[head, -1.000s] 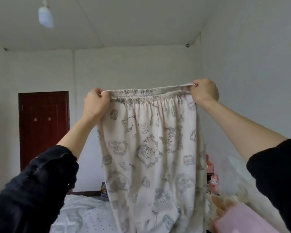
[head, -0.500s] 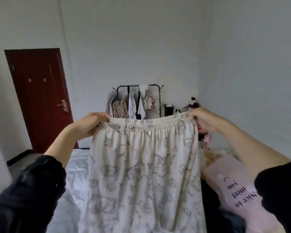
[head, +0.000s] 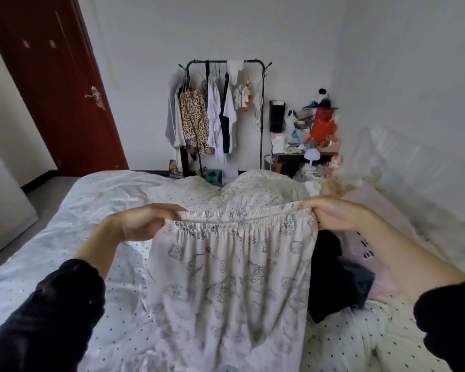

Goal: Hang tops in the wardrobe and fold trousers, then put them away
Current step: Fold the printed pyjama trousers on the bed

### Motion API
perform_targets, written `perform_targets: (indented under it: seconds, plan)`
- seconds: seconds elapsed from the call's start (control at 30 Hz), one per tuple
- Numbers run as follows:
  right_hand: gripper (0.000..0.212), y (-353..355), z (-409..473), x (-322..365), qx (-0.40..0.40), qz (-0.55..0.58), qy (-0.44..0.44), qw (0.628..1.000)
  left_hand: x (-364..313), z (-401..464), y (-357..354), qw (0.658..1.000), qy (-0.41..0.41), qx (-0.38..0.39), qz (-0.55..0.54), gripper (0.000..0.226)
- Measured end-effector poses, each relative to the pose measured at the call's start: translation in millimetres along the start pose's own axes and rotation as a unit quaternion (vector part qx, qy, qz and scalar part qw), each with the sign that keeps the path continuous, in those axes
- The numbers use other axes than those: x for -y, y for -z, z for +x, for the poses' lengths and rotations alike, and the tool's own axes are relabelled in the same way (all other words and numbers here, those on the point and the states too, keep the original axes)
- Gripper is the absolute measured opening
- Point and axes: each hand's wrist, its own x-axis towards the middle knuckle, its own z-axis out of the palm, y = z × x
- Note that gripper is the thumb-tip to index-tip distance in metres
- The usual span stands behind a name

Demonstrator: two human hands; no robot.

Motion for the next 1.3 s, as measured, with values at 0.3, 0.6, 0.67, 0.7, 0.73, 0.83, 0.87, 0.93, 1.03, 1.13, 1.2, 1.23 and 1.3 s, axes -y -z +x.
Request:
perform_targets:
  seconds: [0.3,0.6,0.67,0.7,0.73,0.83,0.87,0.93,1.03,1.13,1.2,1.23,1.3]
  plan:
    - [0.044,12.9,0.0,-26.2,0.037,-0.045,-0.017,0.998,37.8,11.0,-5.4,0.999,-0.038,-0.032,0.016,0.027]
    - [0.040,17.2,-6.3,-31.1,0.081,0.000,0.003,0.997,31.6,2.9,-7.2,0.996,0.017,0.054,0.063,0.091]
    - [0.071,18.6,-10.2,-30.6,0.095,-0.022,-0.005,0.995,33.1,2.3,-7.7,0.996,0.013,0.037,0.077,0.085]
    - [0.082,18.9,-11.8,-29.8,0.106,-0.030,-0.010,0.994,34.1,3.5,-7.0,0.996,0.007,0.022,0.087,0.075]
    - [0.086,18.7,-13.0,-28.5,0.120,-0.042,-0.016,0.992,33.6,4.0,-7.6,0.996,-0.001,0.005,0.095,0.058]
    - [0.066,14.2,-16.0,-23.8,0.138,-0.086,-0.032,0.986,32.9,6.6,-7.9,0.990,-0.033,-0.077,0.111,0.007]
    - [0.055,12.2,-16.6,-22.9,0.130,-0.099,-0.032,0.986,33.6,8.9,-5.9,0.985,-0.040,-0.102,0.131,0.014]
    - [0.041,8.2,-14.9,-21.1,0.084,-0.113,-0.020,0.990,31.6,8.8,-5.3,0.975,-0.048,-0.146,0.160,0.012]
    - [0.022,2.1,-12.2,-15.7,-0.022,-0.121,0.019,0.992,22.3,7.9,-4.9,0.963,-0.072,-0.193,0.172,0.009]
    - [0.021,-3.8,-11.7,-2.4,-0.147,-0.203,0.084,0.965,7.3,6.9,-8.2,0.951,-0.094,-0.223,0.192,0.010]
    - [0.025,-6.9,-9.9,10.9,-0.223,-0.229,0.133,0.938,-5.8,8.9,-10.0,0.935,-0.103,-0.270,0.205,0.027]
    - [0.024,-9.4,-9.1,17.4,-0.257,-0.249,0.149,0.922,-12.4,11.0,-12.1,0.928,-0.099,-0.298,0.202,0.033]
    - [0.041,-19.4,-6.5,27.7,-0.317,-0.307,0.139,0.887,-23.5,13.7,-22.5,0.919,-0.062,-0.343,0.183,0.027]
